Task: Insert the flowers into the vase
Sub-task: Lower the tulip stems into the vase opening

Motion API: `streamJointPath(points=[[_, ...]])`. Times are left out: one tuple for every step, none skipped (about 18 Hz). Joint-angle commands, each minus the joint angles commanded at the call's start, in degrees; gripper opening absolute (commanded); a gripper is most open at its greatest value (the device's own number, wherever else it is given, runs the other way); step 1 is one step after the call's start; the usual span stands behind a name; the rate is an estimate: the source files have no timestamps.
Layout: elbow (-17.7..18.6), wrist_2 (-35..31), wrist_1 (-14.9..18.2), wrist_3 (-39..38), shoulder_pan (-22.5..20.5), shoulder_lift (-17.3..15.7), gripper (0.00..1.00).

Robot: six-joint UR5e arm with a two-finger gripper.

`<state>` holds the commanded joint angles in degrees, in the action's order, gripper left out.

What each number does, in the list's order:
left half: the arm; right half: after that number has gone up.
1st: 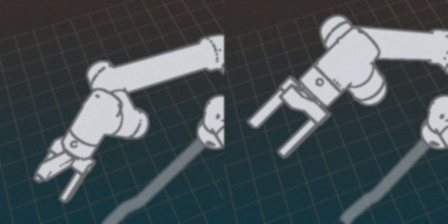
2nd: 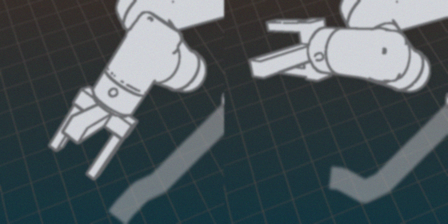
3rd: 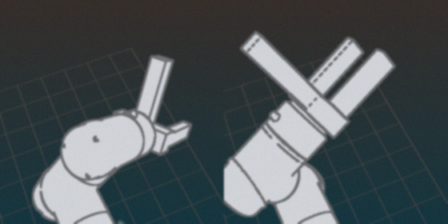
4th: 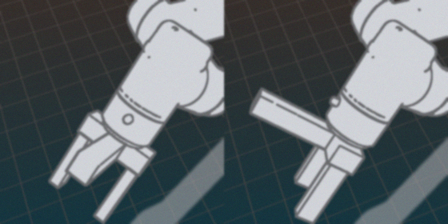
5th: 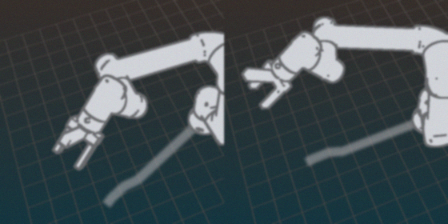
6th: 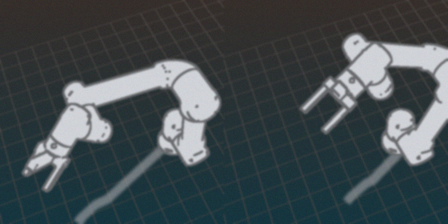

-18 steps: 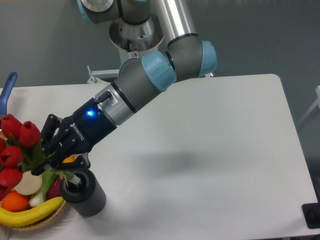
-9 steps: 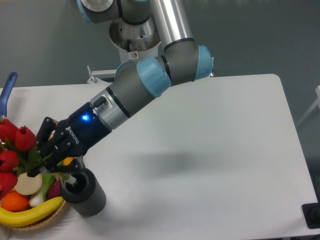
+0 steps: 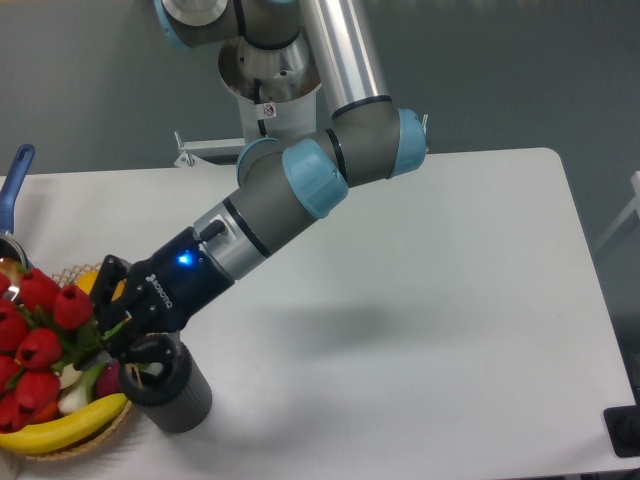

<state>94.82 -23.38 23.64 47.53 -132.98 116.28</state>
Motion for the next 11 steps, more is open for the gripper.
streamJointPath(points=[[1.3,0.0,0.0,1.5,-0.1,0.0,0.00],[2.0,0.0,0.0,2.4,-0.2,0.0,0.00],[2.1,0.0,0.0,2.7,-0.2,0.1,0.00],[2.1,0.0,0.0,2.7,-0.2,0.2,0.00],[2.0,-0.1,0.0,2.7,-0.3,0.4,0.03],[2.0,0.0,0.0,3.4,-0.3,1.0,0.04],[2.0,-0.1,0.0,4.6,-0.3,1.6,0.05],[2.0,-0.1,0.0,5.8,-0.3,2.5,0.11],[1.8,-0.1,0.0,7.1,-0.3,3.2,0.15],[1.8,-0.2,0.0,8.2,-0.3,3.9,0.18],[1.7,-0.2,0.0,8.9,-0.2,4.3,0.25]])
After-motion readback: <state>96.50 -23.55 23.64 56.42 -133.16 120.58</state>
